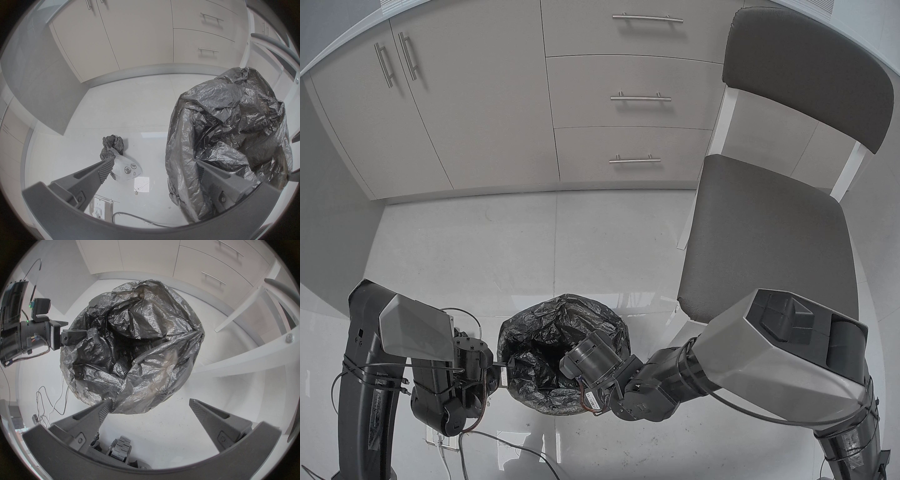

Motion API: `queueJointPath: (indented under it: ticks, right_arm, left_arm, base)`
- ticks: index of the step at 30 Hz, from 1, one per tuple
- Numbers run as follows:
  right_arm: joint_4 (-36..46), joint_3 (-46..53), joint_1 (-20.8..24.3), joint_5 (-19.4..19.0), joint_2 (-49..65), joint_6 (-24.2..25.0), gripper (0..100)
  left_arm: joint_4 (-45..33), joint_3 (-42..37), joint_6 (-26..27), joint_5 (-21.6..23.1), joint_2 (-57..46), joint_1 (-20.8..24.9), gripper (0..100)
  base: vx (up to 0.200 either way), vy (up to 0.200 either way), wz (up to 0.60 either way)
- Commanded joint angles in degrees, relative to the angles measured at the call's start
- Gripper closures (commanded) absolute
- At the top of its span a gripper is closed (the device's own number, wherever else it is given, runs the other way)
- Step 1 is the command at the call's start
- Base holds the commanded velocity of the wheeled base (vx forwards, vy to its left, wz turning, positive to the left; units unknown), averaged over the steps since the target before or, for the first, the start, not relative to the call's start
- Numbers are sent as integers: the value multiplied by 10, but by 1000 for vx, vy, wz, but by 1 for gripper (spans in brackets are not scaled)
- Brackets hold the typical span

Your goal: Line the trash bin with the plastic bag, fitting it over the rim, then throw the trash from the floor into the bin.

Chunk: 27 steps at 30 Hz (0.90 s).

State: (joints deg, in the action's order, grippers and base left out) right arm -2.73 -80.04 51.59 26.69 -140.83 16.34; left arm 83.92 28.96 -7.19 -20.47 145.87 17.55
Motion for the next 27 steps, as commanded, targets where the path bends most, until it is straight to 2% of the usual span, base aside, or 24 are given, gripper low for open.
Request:
queueJointPath:
  ticks: [1, 15, 19, 27]
  right_arm:
    - [0, 8, 3, -1, 8, 9, 0]
    - [-1, 13, 23, -4, 2, 18, 0]
    - [0, 26, 36, -4, 5, 38, 0]
    - [-4, 13, 31, -4, 35, 40, 0]
  left_arm:
    - [0, 0, 0, 0, -1, 0, 0]
    - [0, 2, 0, 1, -1, 0, 0]
    - [0, 4, 1, 1, -7, -1, 0]
    - [1, 14, -1, 1, -20, -2, 0]
  base:
    - [0, 0, 0]
    - [0, 0, 0]
    - [0, 0, 0]
    - [0, 0, 0]
